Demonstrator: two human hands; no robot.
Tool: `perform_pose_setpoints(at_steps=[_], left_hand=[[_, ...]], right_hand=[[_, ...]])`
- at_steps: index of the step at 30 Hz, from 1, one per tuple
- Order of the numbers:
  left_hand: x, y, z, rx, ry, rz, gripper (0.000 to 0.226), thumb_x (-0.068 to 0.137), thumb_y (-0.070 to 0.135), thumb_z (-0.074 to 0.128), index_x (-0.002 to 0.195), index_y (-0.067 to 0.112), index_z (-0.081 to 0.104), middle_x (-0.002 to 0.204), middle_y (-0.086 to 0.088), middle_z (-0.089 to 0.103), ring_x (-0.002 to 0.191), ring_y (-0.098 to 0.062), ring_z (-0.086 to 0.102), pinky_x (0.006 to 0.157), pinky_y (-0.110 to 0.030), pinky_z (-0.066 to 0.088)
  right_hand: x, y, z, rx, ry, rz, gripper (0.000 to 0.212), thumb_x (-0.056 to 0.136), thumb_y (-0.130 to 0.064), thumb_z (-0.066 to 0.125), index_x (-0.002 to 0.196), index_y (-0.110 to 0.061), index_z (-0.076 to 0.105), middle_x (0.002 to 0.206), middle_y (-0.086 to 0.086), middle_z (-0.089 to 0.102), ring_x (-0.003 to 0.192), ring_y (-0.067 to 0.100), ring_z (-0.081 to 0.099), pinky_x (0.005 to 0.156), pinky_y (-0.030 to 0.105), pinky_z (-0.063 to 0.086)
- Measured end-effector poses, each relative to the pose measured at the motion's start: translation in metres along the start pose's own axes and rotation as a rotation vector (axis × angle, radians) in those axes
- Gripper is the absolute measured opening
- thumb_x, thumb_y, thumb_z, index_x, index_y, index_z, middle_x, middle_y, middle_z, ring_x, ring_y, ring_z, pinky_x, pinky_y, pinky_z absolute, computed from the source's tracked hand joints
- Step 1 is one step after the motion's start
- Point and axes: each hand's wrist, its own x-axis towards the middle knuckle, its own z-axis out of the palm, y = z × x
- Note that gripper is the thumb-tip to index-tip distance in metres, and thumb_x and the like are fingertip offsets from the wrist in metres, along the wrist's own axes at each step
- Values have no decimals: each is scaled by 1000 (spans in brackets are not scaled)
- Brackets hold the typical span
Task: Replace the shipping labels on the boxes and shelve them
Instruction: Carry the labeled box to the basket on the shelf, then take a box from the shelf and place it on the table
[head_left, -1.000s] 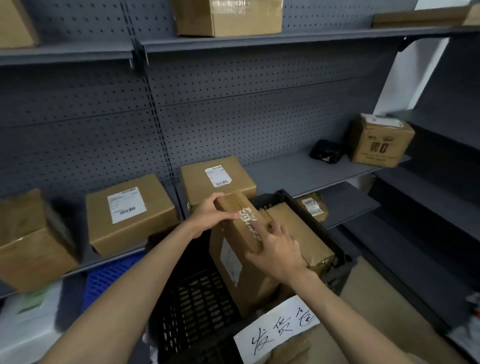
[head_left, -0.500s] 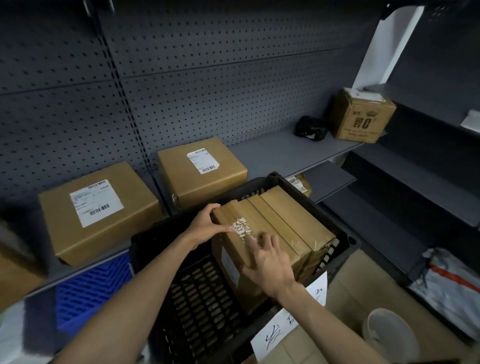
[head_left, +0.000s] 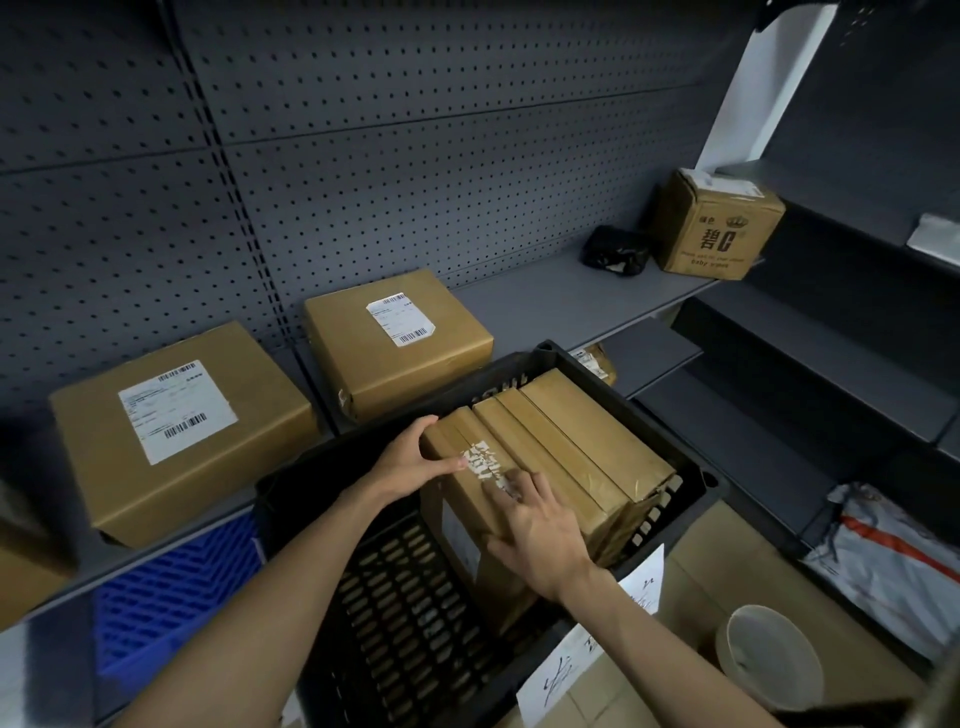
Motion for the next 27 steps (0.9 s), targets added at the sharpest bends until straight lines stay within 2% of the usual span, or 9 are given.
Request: perform_pose_setpoints(at_steps=[2,5,7,11,16,19,22,27], left_hand=[[-4,5,-3,44,-1,2,109,65,57,88,155,29,33,154,2,43,141,-18,40,116,-42,37],[-12,14,-7,119,9,53,103,74,51,85,157,27,30,158,0,35,145,-21,34,116,-43,34],[-15,22,-11,210,28,91,93,82,51,78,157,25,30,158,-2,36,144,-21,35,115,-41,35],[-22,54,-20,535,149,237,64,100,46,56,154,20,35,154,-2,41,140,-22,41,112,-41,38],[-23,124,-9,769,143,436,44,104,46,42,142,23,46,142,1,52,124,-20,52,100,-46,48],[-27,179,14,904,168,587,45,106,46,39,142,20,48,141,-3,53,127,-24,51,102,-44,45],[-37,234,46,1026,178,731,49,106,47,36,145,18,46,144,-5,53,130,-27,49,101,-43,41],[-51,295,115,1113,140,898,47,106,47,35,141,19,49,138,-3,58,127,-25,51,99,-43,45]], right_hand=[[2,0,-3,37,7,3,64,91,-55,50,147,-29,33,143,4,36,128,23,32,101,38,41],[4,4,-10,60,33,6,56,93,-56,45,144,-30,40,142,3,39,128,21,35,103,38,39],[8,12,-18,64,35,12,54,95,-56,41,142,-31,42,145,3,39,129,21,36,105,38,37],[16,33,-46,31,39,54,52,96,-52,43,142,-29,41,146,5,39,131,23,38,107,40,35],[24,67,-93,-46,129,125,49,97,-47,43,140,-24,47,142,7,46,129,27,44,107,41,37],[16,92,-126,-84,211,169,44,97,-46,42,133,-23,52,128,7,55,121,29,51,99,42,42],[-7,120,-154,-114,292,239,41,97,-46,42,128,-21,55,124,8,58,116,31,53,94,42,43],[-68,175,-180,-158,374,416,37,96,-47,41,112,-18,57,115,7,59,108,30,55,86,41,45]])
